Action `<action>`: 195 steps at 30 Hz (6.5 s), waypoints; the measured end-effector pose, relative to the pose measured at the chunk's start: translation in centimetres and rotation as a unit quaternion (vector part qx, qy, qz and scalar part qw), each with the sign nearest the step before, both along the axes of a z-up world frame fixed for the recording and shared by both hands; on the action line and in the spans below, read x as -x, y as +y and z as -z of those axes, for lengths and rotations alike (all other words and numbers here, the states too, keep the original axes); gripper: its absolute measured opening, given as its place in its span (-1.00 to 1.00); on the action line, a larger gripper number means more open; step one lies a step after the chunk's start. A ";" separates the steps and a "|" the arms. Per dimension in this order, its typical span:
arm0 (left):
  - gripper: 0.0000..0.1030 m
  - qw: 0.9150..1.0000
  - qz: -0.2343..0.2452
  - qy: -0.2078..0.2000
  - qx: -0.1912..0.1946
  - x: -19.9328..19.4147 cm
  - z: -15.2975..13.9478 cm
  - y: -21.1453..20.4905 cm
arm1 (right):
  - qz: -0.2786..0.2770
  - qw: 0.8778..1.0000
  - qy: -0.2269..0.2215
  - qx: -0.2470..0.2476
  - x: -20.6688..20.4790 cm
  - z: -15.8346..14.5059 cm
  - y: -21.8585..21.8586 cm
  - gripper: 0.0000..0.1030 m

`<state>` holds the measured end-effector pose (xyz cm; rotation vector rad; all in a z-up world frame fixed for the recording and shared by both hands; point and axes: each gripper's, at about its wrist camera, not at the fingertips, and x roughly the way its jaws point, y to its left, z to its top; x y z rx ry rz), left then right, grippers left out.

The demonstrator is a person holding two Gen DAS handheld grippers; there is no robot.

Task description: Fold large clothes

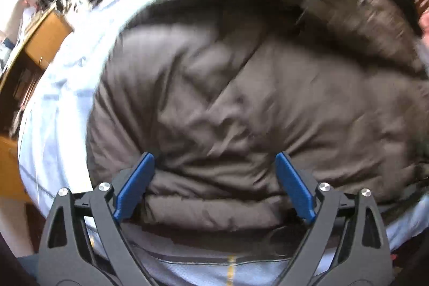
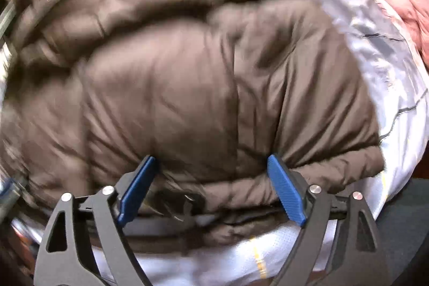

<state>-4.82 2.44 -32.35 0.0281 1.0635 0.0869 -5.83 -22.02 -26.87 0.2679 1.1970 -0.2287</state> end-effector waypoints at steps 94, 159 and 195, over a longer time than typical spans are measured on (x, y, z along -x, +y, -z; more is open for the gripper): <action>0.96 0.989 -0.035 -0.067 0.129 -18.8 -12.2 2.8 | -0.053 0.995 0.026 0.079 -17.5 -4.5 -21.5 0.46; -0.15 0.987 0.074 0.123 0.066 -24.7 -0.2 -6.8 | -0.291 0.952 -0.083 -0.053 -32.9 -9.7 3.4 -0.22; -0.06 0.989 0.055 0.084 0.111 -22.6 -2.2 -5.8 | -0.244 0.967 -0.037 -0.066 -19.2 -3.9 -8.7 -0.22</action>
